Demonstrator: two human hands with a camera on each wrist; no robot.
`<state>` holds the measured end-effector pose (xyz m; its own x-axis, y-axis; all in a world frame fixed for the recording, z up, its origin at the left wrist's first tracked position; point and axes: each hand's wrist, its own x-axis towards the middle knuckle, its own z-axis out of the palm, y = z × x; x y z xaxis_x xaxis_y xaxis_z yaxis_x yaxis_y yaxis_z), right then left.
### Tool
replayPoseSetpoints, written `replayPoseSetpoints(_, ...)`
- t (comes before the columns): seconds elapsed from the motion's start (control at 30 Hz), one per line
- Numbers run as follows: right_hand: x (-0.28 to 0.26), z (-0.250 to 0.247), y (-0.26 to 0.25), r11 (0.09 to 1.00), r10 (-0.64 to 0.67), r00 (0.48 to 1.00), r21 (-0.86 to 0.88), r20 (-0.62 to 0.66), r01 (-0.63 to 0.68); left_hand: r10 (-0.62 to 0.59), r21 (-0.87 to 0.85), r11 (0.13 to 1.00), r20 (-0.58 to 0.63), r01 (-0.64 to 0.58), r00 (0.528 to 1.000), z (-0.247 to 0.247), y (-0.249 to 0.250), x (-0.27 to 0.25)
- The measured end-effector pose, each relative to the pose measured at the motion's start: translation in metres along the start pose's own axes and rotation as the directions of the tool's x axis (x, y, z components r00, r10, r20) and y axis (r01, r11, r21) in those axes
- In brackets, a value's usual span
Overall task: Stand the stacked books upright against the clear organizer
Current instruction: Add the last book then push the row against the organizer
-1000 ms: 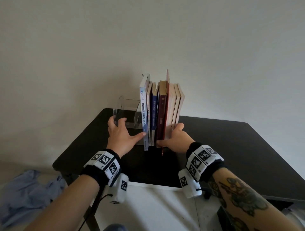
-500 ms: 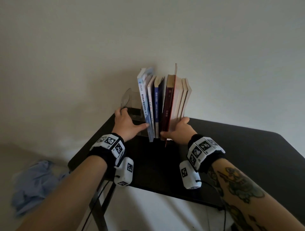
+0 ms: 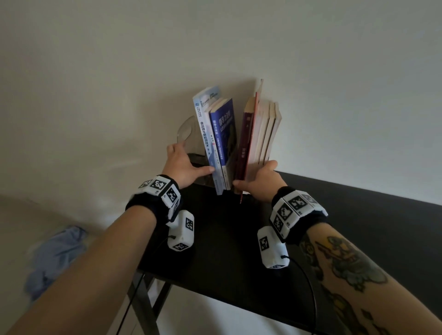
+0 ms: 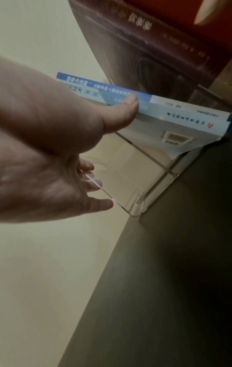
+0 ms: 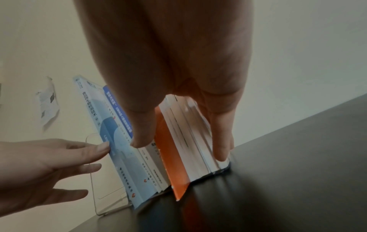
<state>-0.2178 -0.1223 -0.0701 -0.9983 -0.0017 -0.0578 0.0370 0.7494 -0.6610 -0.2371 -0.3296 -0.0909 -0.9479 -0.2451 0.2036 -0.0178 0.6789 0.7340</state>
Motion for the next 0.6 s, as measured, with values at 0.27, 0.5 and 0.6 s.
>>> replayPoseSetpoints(0.27, 0.017, 0.012, -0.010, 1.000, 0.000, 1.000, 0.000, -0.005, 0.000, -0.012, 0.023, 1.000, 0.020, 0.012, 1.000, -0.006, -0.011, 0.023)
replayPoseSetpoints(0.5, 0.019, 0.013, -0.011, 1.000, 0.021, 1.000, 0.023, 0.001, -0.021, -0.018, 0.018, 1.000, 0.027, 0.017, 0.999, -0.003, -0.016, 0.029)
replayPoseSetpoints(0.6, 0.018, 0.011, -0.012, 0.999, 0.026, 1.000, 0.024, 0.015, -0.027, -0.033, 0.008, 0.999, 0.034, 0.033, 0.999, -0.004, -0.012, 0.026)
